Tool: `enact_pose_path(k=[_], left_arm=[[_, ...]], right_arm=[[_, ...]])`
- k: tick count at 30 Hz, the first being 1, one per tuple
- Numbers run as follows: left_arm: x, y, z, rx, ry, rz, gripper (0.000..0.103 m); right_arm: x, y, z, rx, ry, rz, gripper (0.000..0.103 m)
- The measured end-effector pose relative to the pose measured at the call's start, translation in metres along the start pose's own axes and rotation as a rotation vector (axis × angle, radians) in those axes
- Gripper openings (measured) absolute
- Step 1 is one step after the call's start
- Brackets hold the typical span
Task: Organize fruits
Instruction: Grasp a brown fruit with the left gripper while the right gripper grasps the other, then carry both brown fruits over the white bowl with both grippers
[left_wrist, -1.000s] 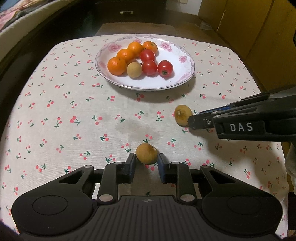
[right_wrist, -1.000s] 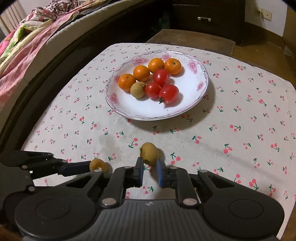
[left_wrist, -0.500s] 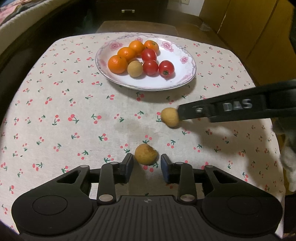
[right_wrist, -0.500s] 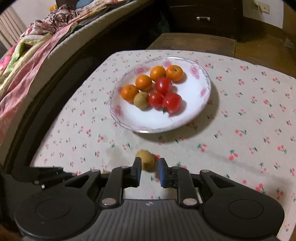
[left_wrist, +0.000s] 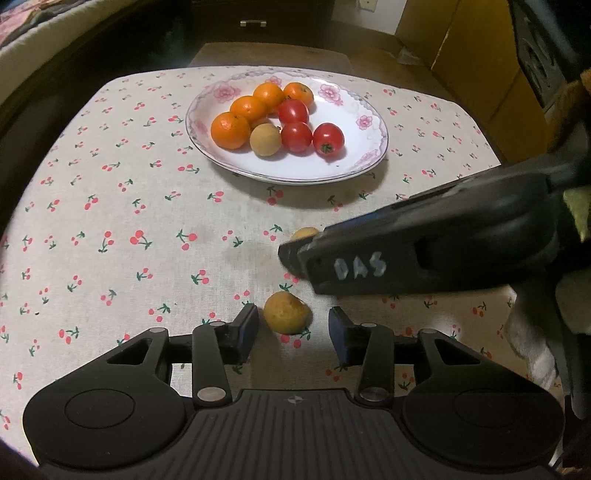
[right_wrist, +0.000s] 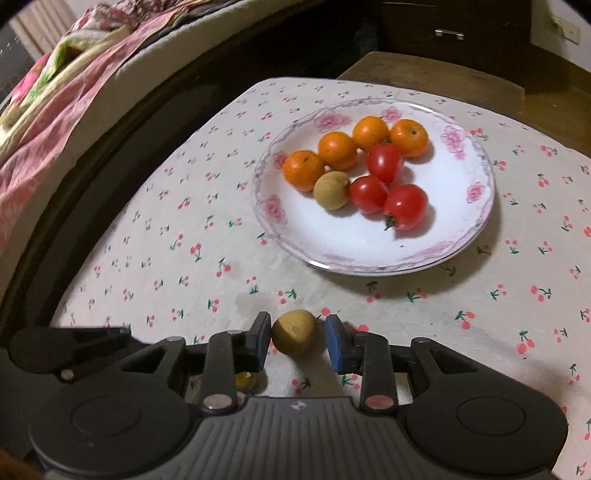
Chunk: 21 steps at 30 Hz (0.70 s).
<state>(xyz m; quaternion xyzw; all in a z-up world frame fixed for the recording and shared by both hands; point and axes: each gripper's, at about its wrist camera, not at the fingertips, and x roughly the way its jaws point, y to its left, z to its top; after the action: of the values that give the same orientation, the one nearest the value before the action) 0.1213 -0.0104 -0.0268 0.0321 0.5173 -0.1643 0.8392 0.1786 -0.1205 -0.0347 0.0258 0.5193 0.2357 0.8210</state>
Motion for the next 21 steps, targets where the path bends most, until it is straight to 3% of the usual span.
enact_pose_path(k=[6,10,21], left_arm=[[-0.001,-0.001,-0.001,0.011,0.0,0.011,0.047],[-0.002,0.001,0.0,0.004,-0.003,0.021,0.036],[-0.004,-0.008,0.0,0.032,-0.009,0.048,0.034]], right_arm=[[-0.003,0.008,-0.003,-0.036,-0.005,-0.034,0.026],[-0.013,-0.003,-0.004,-0.003,-0.02,-0.042,0.026],[-0.03,-0.012,-0.019,0.022,-0.027,-0.069,0.026]])
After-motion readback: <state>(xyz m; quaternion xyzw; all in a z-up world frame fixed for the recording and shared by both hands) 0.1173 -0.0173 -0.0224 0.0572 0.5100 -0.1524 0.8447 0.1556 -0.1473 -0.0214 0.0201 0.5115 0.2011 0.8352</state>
